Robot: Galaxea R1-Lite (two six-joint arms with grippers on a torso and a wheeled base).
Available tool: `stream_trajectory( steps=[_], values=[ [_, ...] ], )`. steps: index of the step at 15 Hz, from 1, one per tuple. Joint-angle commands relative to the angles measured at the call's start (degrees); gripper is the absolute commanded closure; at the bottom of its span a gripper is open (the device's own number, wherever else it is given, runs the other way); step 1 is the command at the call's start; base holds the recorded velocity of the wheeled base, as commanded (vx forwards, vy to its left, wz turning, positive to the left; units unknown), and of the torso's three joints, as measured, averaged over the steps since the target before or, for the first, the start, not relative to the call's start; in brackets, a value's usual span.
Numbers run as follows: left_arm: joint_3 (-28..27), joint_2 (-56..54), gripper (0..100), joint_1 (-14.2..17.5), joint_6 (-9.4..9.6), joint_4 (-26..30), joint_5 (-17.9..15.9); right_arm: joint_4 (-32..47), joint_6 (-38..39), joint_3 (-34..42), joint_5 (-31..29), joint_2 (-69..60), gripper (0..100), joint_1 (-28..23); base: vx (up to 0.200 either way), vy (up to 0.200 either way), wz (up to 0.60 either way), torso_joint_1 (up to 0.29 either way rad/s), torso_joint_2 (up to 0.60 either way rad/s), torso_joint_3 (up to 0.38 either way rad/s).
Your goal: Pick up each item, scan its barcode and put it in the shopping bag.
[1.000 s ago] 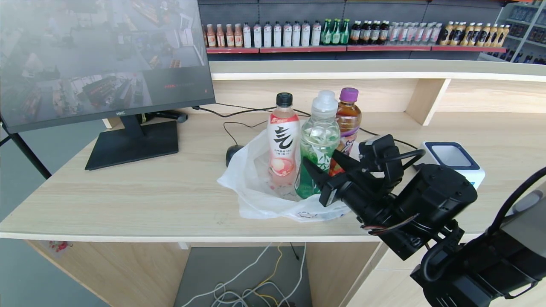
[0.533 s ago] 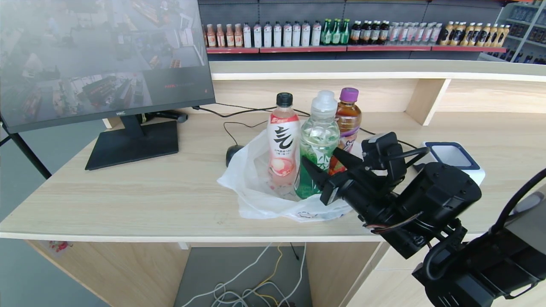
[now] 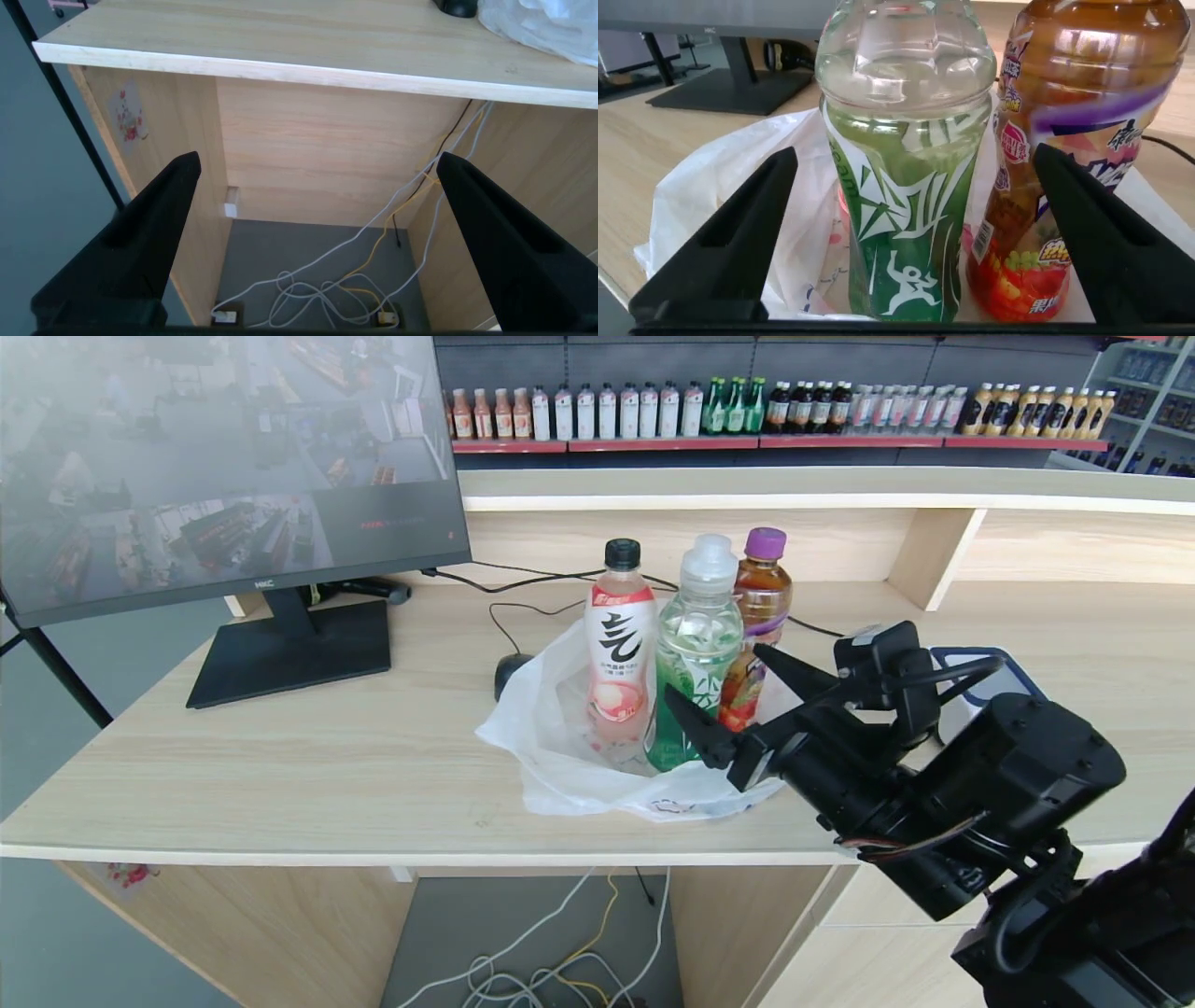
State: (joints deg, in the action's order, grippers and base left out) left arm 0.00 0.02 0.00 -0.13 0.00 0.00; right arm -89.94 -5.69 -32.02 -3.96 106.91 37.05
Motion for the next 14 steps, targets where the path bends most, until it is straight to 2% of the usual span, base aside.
stream_trajectory(
  steps=[1, 5, 6, 11, 12, 14],
  values=[
    [0.0, 0.0, 0, 0.0, -0.04, 0.0, 0.0, -0.1, -0.1, 3.2, 0.0, -3.6, 0, 0.4, 0.0, 0.0, 0.0, 0.0, 0.0, 0.0],
    [0.0, 0.0, 0, 0.0, -0.04, 0.0, 0.0, -0.1, -0.8, 8.1, 0.0, -8.6, 0, 0.8, 0.0, 0.0, 0.0, 0.0, 0.0, 0.0],
    [0.0, 0.0, 0, 0.0, -0.04, 0.0, 0.0, -0.1, -1.6, 9.6, 0.0, -10.6, 0, 2.8, 0.0, 0.0, 0.0, 0.0, 0.0, 0.0],
    [0.0, 0.0, 0, 0.0, -0.04, 0.0, 0.0, -0.1, -4.9, 24.4, 0.0, -27.3, 0, 3.8, 0.0, 0.0, 0.0, 0.0, 0.0, 0.0],
    [0.0, 0.0, 0, 0.0, -0.04, 0.0, 0.0, -0.1, -5.0, 29.9, 0.0, -33.5, 0, 3.7, 0.0, 0.0, 0.0, 0.0, 0.0, 0.0],
    [0.0, 0.0, 0, 0.0, -0.04, 0.0, 0.0, -0.1, -5.2, 32.0, -0.5, -38.2, 0, 3.6, 0.0, 0.0, 0.0, 0.0, 0.0, 0.0]
  ],
)
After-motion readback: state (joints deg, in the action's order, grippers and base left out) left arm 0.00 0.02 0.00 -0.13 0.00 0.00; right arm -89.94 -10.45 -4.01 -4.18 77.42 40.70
